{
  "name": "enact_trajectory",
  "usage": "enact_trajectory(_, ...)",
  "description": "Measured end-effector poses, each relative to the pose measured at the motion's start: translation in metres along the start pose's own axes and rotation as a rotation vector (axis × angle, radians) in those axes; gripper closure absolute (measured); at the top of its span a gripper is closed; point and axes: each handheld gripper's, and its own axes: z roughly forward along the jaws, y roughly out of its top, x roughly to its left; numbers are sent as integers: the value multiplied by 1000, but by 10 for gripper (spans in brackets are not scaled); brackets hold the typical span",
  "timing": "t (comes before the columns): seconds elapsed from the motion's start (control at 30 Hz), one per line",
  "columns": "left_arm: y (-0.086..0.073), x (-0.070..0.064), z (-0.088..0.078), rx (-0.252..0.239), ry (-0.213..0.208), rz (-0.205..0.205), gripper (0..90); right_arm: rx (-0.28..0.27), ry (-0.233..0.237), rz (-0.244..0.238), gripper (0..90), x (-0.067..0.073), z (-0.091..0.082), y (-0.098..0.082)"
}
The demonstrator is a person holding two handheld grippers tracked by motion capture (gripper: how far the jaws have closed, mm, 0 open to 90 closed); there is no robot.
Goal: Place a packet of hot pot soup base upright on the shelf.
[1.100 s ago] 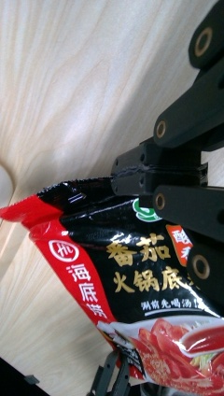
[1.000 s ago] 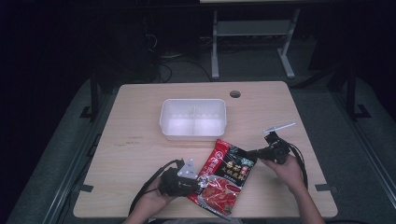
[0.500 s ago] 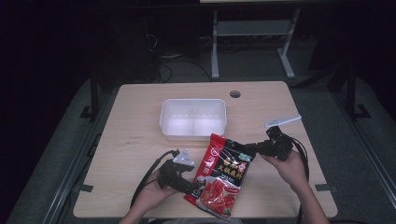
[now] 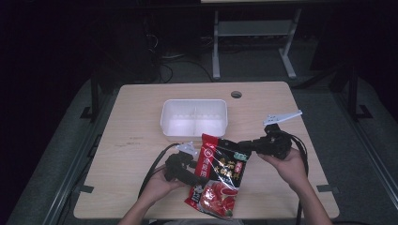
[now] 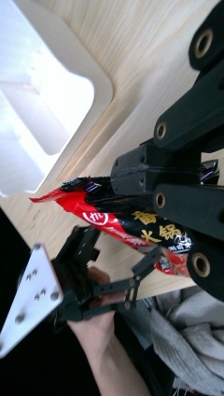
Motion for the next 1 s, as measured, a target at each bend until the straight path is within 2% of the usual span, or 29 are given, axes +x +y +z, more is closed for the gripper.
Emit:
enact_trajectory(0.1,3,1,-1,-3,-36,-6,417,-8,10,-9,894,3,1,2)
enact_trajectory(0.17,5,2,-2,-1,-40,-10,434,-10,12,-17,894,5,1,3)
enact_trajectory(0.2,5,4,-3,-5,-45,-15,498,-14,16,-23,894,6,1,5)
enact_trajectory(0.23,4,6,-5,-12,-46,-23,498,-14,16,-23,894,6,1,5)
enact_trajectory(0.27,4,7,-7,-23,-53,-34,596,-23,21,-23,894,6,0,6)
enact_trajectory(0.3,3,8,-9,-33,-57,-35,626,-26,23,-22,894,7,0,6)
enact_trajectory(0.43,3,8,-12,-42,-46,-18,668,-31,20,-26,893,7,0,7)
enact_trajectory(0.53,2,8,-13,-54,-47,-20,699,-31,4,-36,884,7,-1,6)
enact_trajectory(0.57,2,7,-14,-56,-47,-17,704,-31,-1,-39,841,7,-1,6)
enact_trajectory(0.6,2,7,-14,-61,-50,-15,715,-25,-23,-47,712,7,-1,5)
enact_trajectory(0.63,3,6,-14,-63,-47,-14,715,-25,-23,-47,712,7,-1,5)
enact_trajectory(0.67,3,5,-14,-65,-41,-10,717,-5,-20,-58,578,6,1,3)
enact_trajectory(0.7,3,5,-14,-65,-41,-10,717,-5,-20,-58,578,6,1,3)
enact_trajectory(0.8,3,5,-14,-64,-39,-9,718,32,-21,-47,439,1,6,-2)
enact_trajectory(0.83,3,5,-14,-63,-36,-4,718,32,-21,-47,439,1,6,-2)
enact_trajectory(0.87,3,4,-14,-63,-31,3,717,60,-15,-31,399,-2,10,-5)
enact_trajectory(1.0,4,3,-15,-58,-28,14,717,86,12,-22,389,-4,19,-8)
